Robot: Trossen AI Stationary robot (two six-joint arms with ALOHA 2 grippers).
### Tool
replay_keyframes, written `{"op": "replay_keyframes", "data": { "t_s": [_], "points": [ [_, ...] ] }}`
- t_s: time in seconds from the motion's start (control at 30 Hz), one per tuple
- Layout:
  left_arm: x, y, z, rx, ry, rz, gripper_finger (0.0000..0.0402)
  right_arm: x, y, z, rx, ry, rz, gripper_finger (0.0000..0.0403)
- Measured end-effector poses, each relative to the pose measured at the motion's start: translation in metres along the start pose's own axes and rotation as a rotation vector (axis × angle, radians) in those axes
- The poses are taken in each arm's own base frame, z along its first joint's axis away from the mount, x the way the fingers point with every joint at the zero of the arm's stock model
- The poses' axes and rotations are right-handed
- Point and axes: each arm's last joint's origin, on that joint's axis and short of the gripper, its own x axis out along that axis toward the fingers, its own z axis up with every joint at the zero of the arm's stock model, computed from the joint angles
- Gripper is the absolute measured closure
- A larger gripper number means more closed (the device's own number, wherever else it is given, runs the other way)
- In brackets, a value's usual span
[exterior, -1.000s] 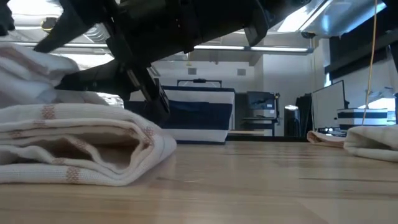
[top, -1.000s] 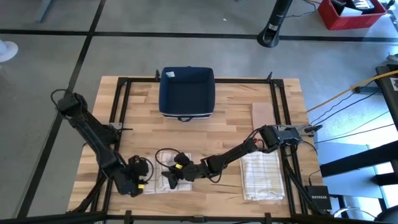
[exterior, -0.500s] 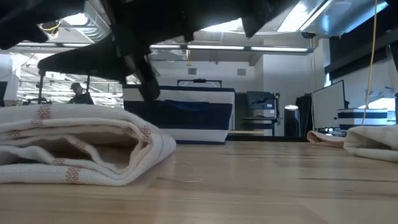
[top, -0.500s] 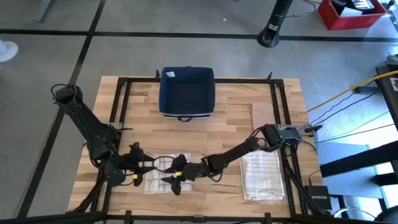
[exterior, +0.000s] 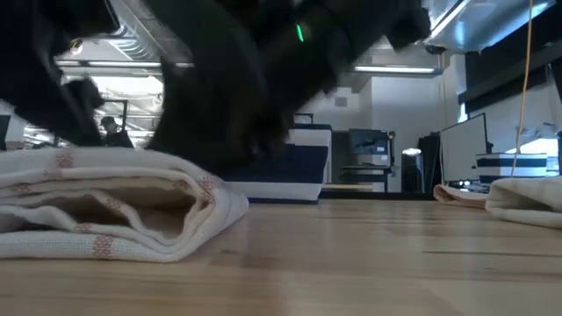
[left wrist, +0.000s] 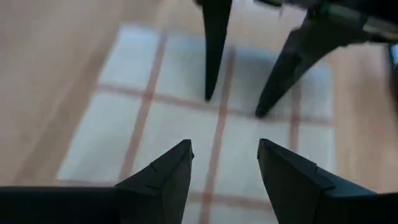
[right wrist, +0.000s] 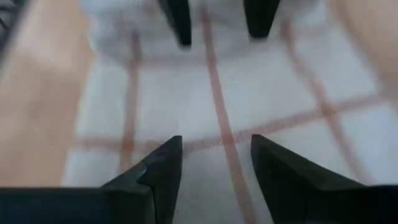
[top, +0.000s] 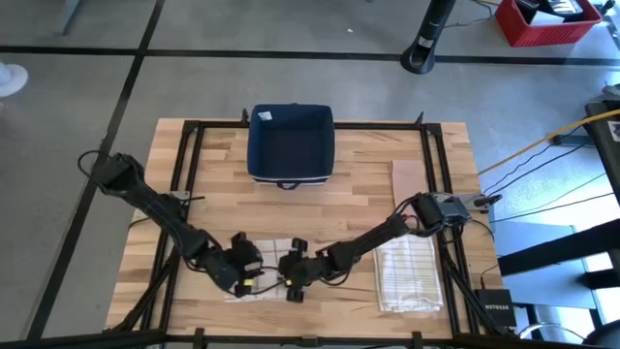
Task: Fold towel
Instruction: Fold the white with brown pattern towel on the table
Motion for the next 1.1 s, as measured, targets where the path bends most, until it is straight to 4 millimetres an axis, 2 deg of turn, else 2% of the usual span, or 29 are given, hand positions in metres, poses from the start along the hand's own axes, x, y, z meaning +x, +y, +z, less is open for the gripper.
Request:
{"op": "replay_keyframes", "data": {
  "t_s": [0.07, 0.13, 0.27, 0.5, 0.63, 0.73, 0.93, 1.1],
  "points": [
    [0.010, 0.004, -0.004, 0.007, 0.073, 0.005, 0.0224, 0.007, -0.003, -0.013, -0.008, 0.025, -0.016, 0.0210],
    [0.017, 0.010, -0.009, 0.014, 0.174, 0.009, 0.0224, 0.009, -0.004, -0.017, -0.004, 0.027, -0.021, 0.0210],
    [0.016, 0.018, -0.010, -0.047, 0.336, 0.001, 0.0224, 0.009, -0.006, -0.021, 0.005, 0.036, -0.032, 0.0210],
    [-0.020, 0.008, -0.008, -0.125, 0.445, 0.000, 0.0224, 0.009, -0.006, -0.021, 0.005, 0.036, -0.034, 0.0210],
    [-0.041, 0.001, -0.019, -0.178, 0.478, 0.003, 0.0224, 0.009, -0.006, -0.021, 0.005, 0.036, -0.034, 0.0210],
    [-0.049, -0.006, -0.021, -0.199, 0.393, -0.020, 0.0224, 0.009, -0.006, -0.021, 0.005, 0.037, -0.034, 0.0210],
    [-0.047, -0.017, -0.018, -0.129, 0.050, -0.002, 0.0224, 0.009, -0.006, -0.021, 0.005, 0.036, -0.036, 0.0210],
    [-0.029, -0.016, -0.039, -0.027, 0.173, 0.058, 0.0224, 0.010, -0.006, -0.022, 0.005, 0.035, -0.038, 0.0210]
  ]
}}
